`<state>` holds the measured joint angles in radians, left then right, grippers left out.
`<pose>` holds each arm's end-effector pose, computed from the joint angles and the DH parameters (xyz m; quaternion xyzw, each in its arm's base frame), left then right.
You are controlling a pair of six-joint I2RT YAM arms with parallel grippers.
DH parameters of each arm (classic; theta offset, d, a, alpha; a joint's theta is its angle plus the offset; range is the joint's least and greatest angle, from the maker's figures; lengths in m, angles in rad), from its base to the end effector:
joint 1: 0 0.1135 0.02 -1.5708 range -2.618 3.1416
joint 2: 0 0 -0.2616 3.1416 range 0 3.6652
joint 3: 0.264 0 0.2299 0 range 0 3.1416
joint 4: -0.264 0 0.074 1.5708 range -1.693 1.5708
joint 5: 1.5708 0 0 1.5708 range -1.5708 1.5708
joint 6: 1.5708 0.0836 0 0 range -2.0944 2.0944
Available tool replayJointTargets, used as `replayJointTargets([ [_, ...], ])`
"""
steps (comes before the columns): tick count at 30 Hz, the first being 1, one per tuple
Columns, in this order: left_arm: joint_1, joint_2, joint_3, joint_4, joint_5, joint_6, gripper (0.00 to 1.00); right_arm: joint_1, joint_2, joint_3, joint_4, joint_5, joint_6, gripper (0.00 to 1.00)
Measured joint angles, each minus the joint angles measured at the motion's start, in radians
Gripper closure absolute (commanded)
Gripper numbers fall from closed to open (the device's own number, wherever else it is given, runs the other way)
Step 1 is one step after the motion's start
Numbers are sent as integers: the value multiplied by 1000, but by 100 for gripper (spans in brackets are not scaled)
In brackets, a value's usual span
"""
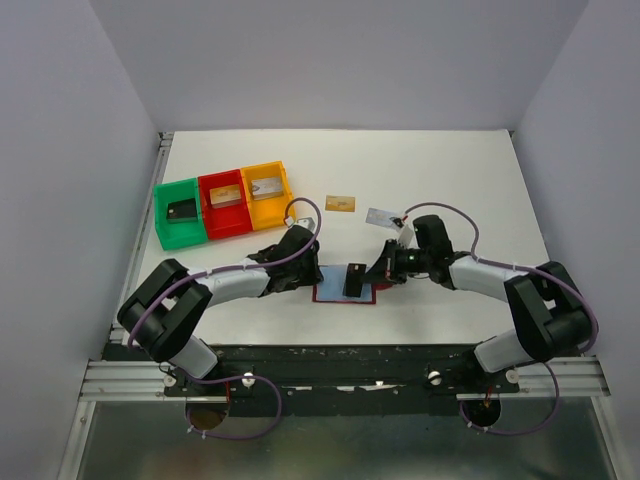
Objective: Take the credit cards out of the card holder
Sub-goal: Remove the credit card from the card holder, then place the credit card at the center of the board.
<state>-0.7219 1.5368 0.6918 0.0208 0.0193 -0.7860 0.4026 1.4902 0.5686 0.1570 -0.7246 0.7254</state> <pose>0.2318 -0.2063 0.1331 -0.0263 0.9307 -0.2562 0.2597 0.2354 0.1605 0.1392 0.0010 0.8713 0.4716 0.1357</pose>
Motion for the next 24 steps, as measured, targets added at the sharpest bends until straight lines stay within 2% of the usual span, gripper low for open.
replayJointTargets([
  [12,15,-64,-14,-23,-19,8,98,-8,-156,37,-263,115,-111,100],
  [20,21,-163,20,-19,38,57,31,-10,-307,108,-429,153,-219,100],
  [22,23,-190,45,-24,55,71,21,-10,-338,144,-474,150,-255,100],
  [24,32,-232,54,-21,85,77,19,-1,-362,190,-524,145,-294,100],
])
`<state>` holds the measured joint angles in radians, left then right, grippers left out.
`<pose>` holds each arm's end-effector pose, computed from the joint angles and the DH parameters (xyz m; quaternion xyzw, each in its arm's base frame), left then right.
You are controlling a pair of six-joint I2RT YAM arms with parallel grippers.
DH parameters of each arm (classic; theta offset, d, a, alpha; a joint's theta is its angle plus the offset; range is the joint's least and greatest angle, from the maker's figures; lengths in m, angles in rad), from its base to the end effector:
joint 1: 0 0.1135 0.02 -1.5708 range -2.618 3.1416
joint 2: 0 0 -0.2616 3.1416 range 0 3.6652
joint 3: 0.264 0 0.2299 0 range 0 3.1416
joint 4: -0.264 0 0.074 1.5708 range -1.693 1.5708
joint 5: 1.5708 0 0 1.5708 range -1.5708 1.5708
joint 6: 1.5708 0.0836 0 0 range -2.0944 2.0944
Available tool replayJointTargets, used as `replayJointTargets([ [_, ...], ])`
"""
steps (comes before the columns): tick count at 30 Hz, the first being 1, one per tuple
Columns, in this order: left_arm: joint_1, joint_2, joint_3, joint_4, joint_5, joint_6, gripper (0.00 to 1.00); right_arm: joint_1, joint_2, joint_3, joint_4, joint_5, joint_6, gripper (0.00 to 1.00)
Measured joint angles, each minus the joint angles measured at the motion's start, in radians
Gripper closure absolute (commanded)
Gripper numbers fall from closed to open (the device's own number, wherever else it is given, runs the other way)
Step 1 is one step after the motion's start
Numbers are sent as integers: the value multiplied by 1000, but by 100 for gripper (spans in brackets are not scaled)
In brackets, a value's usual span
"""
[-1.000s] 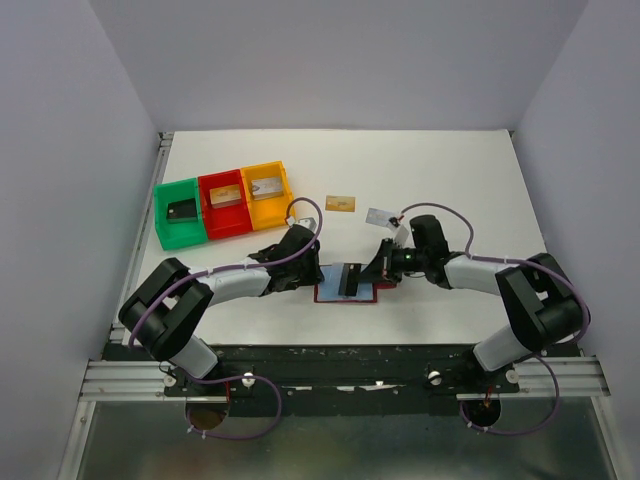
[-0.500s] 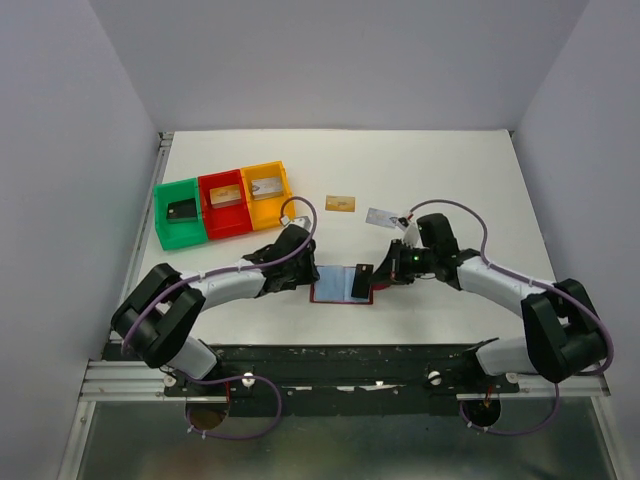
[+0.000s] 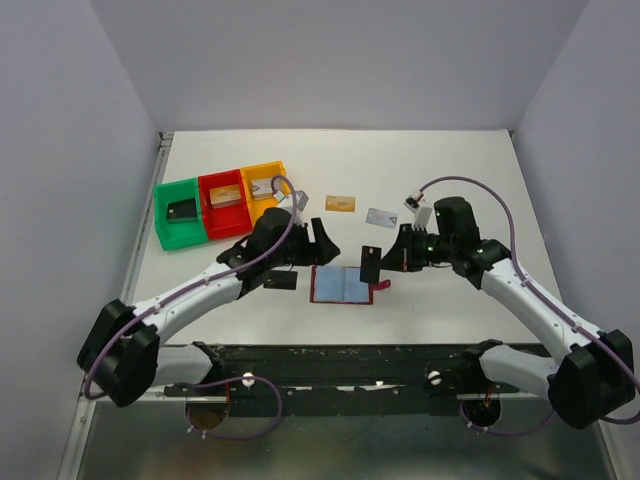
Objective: Take the credit cards out of the card holder
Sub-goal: Place the credit card at the center of the board.
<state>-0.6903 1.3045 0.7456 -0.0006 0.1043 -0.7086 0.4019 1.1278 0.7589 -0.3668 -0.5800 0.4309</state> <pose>0.2291 -0.2005 0.2157 0.0173 0.8739 -0.3463 0.3408 0.2059 0.1373 0.2292 -0.1032 0.8775 0.3962 0.2497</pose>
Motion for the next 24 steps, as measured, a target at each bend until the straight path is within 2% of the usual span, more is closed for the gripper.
replayJointTargets([
  [2,30,-84,-17,25,61,1,19,20,-16,40,-33,-13,-33,100],
  [7,160,-294,-192,296,333,-71,20,108,-23,95,-84,-88,-84,100],
  [12,185,-332,-216,422,575,-90,26,163,-16,129,-125,-178,-113,100],
  [17,186,-352,-147,388,761,-27,27,223,-7,192,-175,-253,-154,100],
  [18,187,-360,-126,369,791,-5,28,235,-7,205,-183,-262,-163,100],
  [19,187,-366,-113,360,816,8,36,246,-7,217,-190,-270,-171,100],
  [20,187,-369,-103,358,848,18,39,257,-6,226,-196,-277,-176,100],
  [24,186,-355,-98,360,940,36,39,292,10,256,-226,-290,-201,100],
])
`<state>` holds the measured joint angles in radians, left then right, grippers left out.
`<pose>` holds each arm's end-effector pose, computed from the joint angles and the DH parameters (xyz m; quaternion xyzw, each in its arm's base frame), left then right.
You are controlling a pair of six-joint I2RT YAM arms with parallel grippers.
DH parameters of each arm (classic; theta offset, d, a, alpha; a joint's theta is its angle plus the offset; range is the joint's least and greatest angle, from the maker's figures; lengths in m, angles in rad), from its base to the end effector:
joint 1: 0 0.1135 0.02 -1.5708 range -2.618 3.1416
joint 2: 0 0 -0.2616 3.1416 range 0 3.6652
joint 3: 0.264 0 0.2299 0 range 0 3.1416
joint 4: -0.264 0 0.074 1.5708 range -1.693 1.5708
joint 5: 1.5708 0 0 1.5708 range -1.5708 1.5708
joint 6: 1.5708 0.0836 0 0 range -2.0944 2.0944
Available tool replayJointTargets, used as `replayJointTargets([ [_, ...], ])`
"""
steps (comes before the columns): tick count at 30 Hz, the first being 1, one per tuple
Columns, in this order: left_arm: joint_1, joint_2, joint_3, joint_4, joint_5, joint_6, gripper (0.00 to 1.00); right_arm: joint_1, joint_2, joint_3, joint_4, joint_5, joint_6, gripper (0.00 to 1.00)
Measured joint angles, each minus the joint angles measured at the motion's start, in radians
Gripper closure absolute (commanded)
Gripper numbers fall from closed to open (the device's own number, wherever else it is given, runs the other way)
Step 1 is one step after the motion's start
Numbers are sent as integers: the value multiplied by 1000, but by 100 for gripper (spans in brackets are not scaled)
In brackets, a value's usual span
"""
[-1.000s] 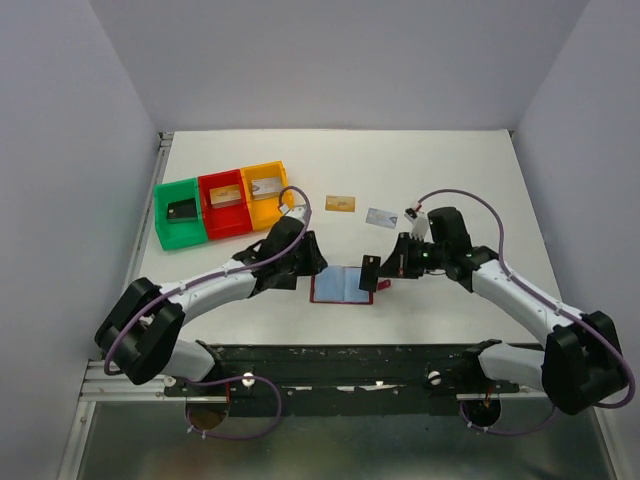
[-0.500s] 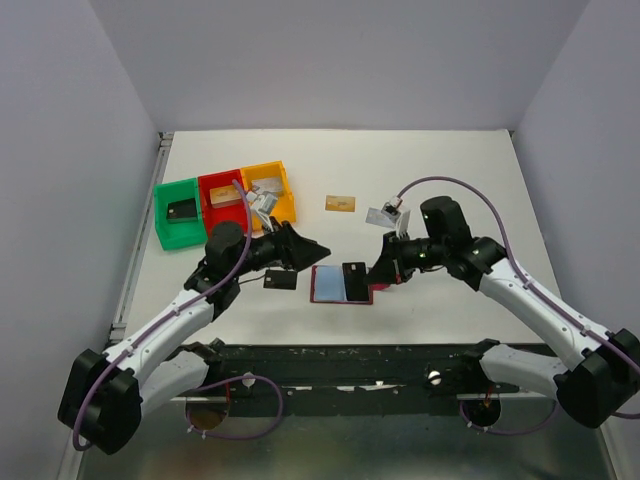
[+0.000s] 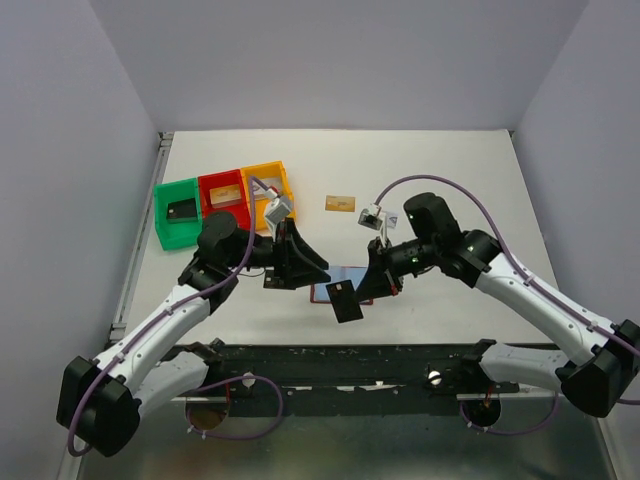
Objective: Take the credit cards out of the card holder
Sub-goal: Place the credit card at the center of the board.
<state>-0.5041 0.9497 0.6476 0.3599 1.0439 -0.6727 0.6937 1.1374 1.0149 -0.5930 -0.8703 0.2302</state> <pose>0.1519 -0.1663 0.3242 0.3112 0.6234 -0.6346 0.3345 0.1393 0.1989 0.2994 -0.3597 0.7629 0.5110 0.1657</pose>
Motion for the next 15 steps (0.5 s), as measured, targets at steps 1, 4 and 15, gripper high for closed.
replayJointTargets([
  [1,0,8,0,-7,16,8,39,9,6,7,-9,-1,-6,100],
  [4,0,26,3,-40,43,29,39,32,27,32,-41,-2,-23,100],
  [15,-103,64,63,-215,57,175,52,78,58,82,-90,2,-56,100],
])
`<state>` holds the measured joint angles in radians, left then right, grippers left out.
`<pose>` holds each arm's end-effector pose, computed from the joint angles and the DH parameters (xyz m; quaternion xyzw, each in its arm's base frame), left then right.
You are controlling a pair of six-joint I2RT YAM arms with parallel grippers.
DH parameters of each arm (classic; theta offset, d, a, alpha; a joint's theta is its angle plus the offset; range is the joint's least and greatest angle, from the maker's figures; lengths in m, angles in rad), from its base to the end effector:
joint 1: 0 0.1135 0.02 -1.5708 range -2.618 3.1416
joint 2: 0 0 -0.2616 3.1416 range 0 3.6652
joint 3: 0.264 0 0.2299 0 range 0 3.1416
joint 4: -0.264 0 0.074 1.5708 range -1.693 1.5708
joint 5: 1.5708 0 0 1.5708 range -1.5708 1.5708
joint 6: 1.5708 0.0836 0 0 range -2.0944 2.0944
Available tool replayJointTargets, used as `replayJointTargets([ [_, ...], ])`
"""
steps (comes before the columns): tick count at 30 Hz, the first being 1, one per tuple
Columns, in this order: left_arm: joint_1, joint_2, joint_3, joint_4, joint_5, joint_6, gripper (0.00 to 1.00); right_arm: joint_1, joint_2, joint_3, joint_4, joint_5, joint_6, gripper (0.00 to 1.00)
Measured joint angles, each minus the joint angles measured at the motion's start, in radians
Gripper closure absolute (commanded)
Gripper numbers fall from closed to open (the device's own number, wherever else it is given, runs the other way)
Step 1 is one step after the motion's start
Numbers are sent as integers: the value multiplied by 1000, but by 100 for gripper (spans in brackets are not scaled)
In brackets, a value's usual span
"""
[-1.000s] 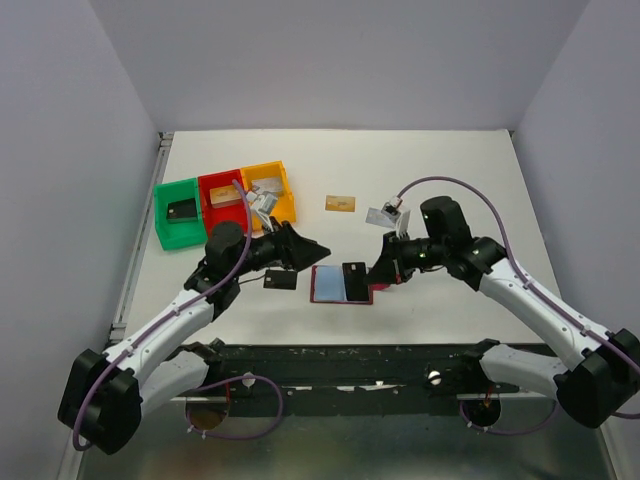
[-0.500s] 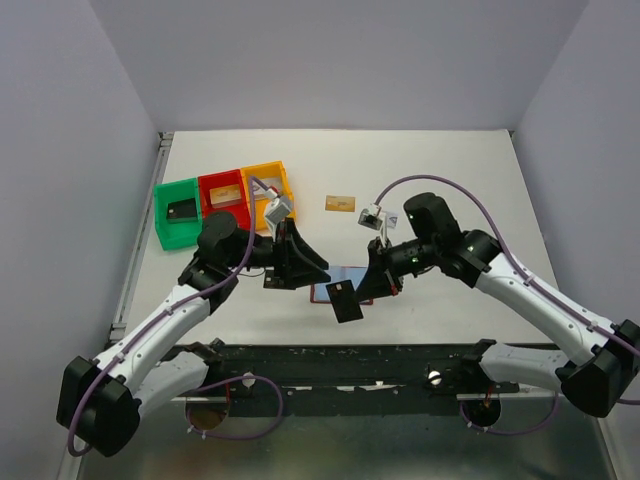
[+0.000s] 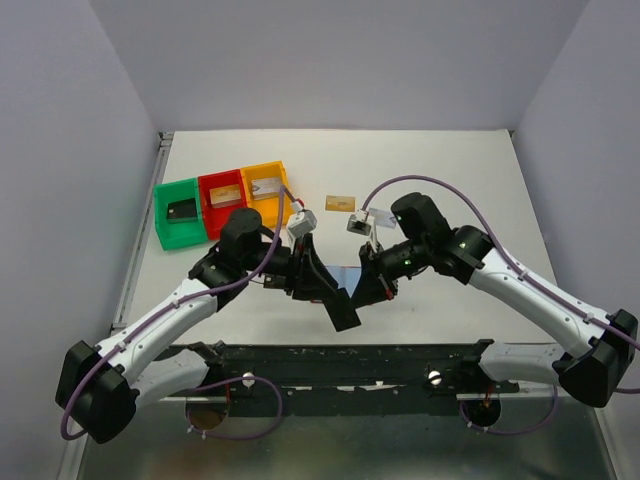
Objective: Take the credit cards out of the card holder
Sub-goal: Place the credit card at the center of the board.
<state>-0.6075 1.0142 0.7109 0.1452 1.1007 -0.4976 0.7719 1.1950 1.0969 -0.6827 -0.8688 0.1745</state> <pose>0.1397 -0.1879 0.3090 0.3746 0.6288 -0.6290 0.2621 0.1286 0.2143 0.3047 -0.4012 0.7525 0.5049 0.1337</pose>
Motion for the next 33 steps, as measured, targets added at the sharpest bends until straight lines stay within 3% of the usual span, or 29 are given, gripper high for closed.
replayJointTargets([
  [9,-43,26,12,-97,5,87,90,8,5,0,-8,9,-10,100],
  [10,-43,27,15,-103,9,90,99,8,5,0,-8,12,-11,100],
  [13,-44,27,18,-105,20,100,100,8,5,0,-11,21,-16,100],
  [14,-45,27,18,-103,25,97,100,8,5,0,-13,22,-18,91],
  [16,-48,27,18,-96,27,93,100,8,4,0,-15,27,-17,58],
  [19,-45,9,7,-89,5,86,100,9,3,1,-15,71,3,42],
  [25,27,-59,-46,-90,-153,50,100,-4,-40,-5,-9,250,62,37],
  [33,133,-175,-314,-80,-615,-193,100,-31,-150,-108,60,455,139,38],
])
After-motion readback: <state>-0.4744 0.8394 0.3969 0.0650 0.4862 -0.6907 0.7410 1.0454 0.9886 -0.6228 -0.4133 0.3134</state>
